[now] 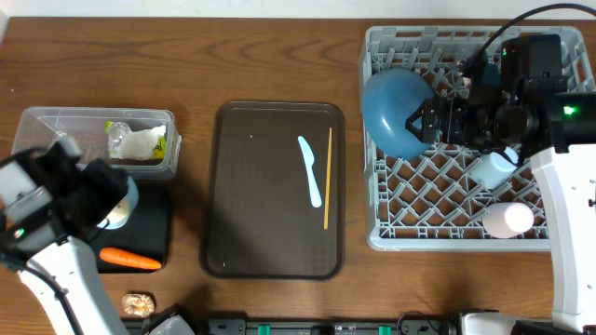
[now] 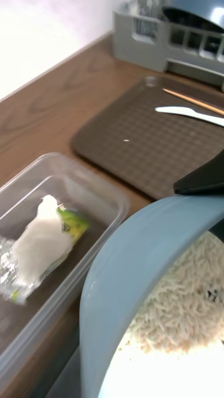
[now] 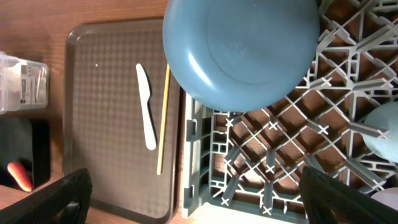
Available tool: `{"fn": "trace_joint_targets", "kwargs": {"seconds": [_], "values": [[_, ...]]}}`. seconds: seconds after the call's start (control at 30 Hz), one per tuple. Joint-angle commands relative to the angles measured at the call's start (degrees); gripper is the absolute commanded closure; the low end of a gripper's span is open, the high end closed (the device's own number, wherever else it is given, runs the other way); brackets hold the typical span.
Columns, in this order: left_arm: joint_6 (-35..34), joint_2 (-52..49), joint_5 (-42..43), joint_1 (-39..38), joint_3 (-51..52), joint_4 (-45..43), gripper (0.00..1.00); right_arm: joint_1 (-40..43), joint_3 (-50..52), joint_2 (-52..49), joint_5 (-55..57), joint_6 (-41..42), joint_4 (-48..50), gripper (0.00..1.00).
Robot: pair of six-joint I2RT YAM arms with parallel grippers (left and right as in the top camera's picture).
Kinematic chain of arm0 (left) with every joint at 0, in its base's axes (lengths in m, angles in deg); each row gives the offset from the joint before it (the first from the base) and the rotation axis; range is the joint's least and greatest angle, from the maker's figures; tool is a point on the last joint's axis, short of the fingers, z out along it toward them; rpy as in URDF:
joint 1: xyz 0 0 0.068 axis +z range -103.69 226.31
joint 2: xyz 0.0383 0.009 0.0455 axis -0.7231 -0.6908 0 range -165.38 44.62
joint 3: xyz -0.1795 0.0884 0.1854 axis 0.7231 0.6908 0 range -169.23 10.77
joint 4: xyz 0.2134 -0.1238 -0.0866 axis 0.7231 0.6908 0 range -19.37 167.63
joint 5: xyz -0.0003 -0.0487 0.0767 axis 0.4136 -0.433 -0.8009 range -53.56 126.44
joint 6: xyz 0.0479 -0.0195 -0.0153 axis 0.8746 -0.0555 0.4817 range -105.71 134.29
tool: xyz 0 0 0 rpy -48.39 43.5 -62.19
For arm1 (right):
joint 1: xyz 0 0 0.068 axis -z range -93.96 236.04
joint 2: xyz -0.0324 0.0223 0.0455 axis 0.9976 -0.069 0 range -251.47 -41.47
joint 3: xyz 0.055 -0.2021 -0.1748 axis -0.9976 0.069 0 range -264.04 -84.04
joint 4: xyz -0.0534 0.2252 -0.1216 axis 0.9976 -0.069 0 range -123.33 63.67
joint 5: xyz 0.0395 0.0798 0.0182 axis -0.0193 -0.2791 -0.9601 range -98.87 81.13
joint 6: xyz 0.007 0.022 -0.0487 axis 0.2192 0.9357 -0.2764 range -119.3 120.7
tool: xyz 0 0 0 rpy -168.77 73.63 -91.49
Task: Sort waste into correct bins and load items into the dishwasher rack
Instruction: 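Carry the rice bowl over the black tray with the left gripper, then tip the bowl to pour the rice onto the black tray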
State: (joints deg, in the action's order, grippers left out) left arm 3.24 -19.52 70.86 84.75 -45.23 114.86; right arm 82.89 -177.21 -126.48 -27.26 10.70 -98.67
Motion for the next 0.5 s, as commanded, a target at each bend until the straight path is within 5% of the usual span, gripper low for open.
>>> {"fn": "trace_joint_targets", "kwargs": {"seconds": [0.0,0.33,0.47], "values": [[5.79,-0.55,11.30,6.49,3.96,-2.71,0.94,-0.61,0.31,-0.44,0.17,-0.63,-0.13,0.01],[8.07,-1.92,29.81,21.31,20.39,-26.12,0.94,-0.52,0.28,-0.44,0.17,-0.63,-0.33,0.01],[3.43,-2.95,35.85,28.24,26.29,-37.00,0.94,-0.50,0.28,-0.44,0.17,-0.66,-0.68,0.01]]}}
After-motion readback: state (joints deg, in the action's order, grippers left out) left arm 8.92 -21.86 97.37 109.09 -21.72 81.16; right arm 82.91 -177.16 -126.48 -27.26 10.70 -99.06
